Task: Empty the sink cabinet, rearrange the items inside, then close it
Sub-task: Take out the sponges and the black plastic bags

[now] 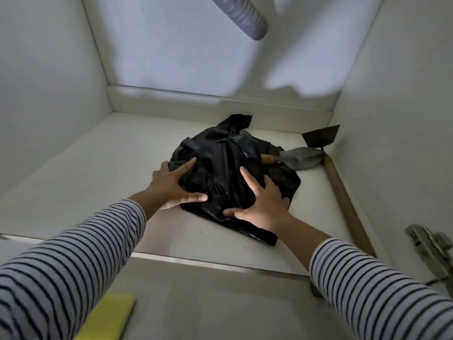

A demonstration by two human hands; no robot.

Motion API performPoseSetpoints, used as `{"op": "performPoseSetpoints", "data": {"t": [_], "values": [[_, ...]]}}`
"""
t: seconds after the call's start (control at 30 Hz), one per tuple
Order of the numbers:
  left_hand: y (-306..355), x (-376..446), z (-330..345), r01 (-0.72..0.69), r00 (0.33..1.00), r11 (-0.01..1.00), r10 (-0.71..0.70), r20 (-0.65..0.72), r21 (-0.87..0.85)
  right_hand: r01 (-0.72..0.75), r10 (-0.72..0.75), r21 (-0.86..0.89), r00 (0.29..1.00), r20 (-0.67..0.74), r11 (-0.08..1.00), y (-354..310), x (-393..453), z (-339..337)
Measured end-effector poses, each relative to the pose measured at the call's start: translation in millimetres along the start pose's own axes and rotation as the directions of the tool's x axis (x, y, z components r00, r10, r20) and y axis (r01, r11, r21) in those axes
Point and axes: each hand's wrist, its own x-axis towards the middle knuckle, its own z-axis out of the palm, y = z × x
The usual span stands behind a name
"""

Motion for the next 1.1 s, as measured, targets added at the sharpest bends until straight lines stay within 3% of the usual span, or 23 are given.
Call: {"op": "performPoseSetpoints", "data": {"t": [0.2, 0.37, 0.53, 0.83, 1.1], "values": [[4.5, -3.7, 8.3, -0.031, 0.998, 0.999, 0.031, -0.051, -0.007, 0.112, -0.118, -0.053, 0.985, -0.127, 0.992, 10.9, 10.7, 6.0], [13.4, -26.5, 6.0, -0.074, 0.987, 0.994, 0.061, -0.146, -0.085, 0.229, -0.195, 0.251, 0.969, -0.152, 0.940, 6.4, 11.5, 5.3], [24.3, -46.9, -20.3, -0.038, 0.978, 0.994, 0.016, -0.210, -0.101, 0.266, -0.237, 0.410, 0.964, -0.121, 0.872, -11.7, 8.5, -7.8], [45.1, -69.7, -96.2, 0.028, 0.927, 0.994, -0.066, -0.370, -0.107, 0.365, -0.337, 0.381, 0.931, -0.139, 0.850, -70.3, 15.3, -62.1], [38.4, -95.9, -134.2, 0.035, 0.893, 0.990, -0.093, -0.441, -0.139, 0.390, -0.368, 0.454, 0.919, -0.140, 0.801, -108.2, 13.5, -62.6]]}}
